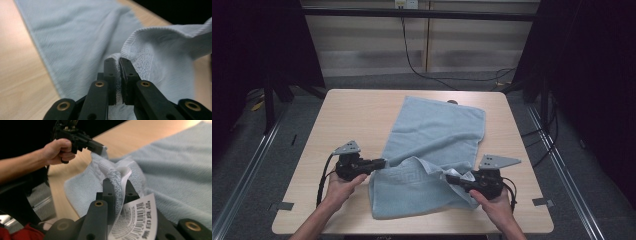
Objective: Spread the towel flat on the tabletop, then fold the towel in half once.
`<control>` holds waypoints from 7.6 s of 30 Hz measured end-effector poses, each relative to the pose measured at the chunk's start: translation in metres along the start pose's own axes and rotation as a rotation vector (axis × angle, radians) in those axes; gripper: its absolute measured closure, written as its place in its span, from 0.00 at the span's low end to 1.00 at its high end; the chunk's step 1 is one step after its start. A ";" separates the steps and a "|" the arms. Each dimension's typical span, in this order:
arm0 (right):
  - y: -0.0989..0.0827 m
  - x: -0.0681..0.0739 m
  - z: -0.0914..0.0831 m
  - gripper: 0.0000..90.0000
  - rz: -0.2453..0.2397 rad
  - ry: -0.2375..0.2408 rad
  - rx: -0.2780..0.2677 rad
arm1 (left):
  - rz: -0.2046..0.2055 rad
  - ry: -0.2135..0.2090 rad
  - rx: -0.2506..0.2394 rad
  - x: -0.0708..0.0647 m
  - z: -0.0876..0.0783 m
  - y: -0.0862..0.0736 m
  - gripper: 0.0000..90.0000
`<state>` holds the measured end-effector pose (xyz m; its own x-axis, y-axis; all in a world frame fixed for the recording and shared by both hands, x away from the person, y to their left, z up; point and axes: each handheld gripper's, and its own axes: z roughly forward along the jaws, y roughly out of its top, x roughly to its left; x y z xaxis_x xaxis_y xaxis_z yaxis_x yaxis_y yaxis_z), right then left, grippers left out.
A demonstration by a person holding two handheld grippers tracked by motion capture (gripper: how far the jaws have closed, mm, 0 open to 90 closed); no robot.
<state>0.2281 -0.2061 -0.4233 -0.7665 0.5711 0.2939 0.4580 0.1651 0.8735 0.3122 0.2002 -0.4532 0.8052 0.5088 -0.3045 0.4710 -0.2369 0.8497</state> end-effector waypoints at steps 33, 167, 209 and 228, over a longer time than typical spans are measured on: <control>-0.051 0.022 -0.046 0.66 0.003 -0.046 0.142 | 0.040 -0.123 0.075 -0.025 -0.037 -0.031 0.73; -0.033 -0.120 0.051 0.45 -0.014 -0.420 0.278 | 0.143 0.121 0.233 0.012 0.027 -0.044 0.52; -0.034 -0.112 0.053 0.95 -0.007 -0.340 0.275 | 0.079 0.205 0.240 0.070 0.048 -0.012 0.62; -0.036 -0.115 0.051 0.95 0.112 -0.237 0.219 | 0.052 0.103 0.227 0.062 0.037 -0.017 0.93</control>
<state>0.3226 -0.2373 -0.5086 -0.5916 0.7621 0.2630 0.6392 0.2445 0.7292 0.3677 0.2055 -0.5026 0.7950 0.5701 -0.2072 0.5078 -0.4387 0.7414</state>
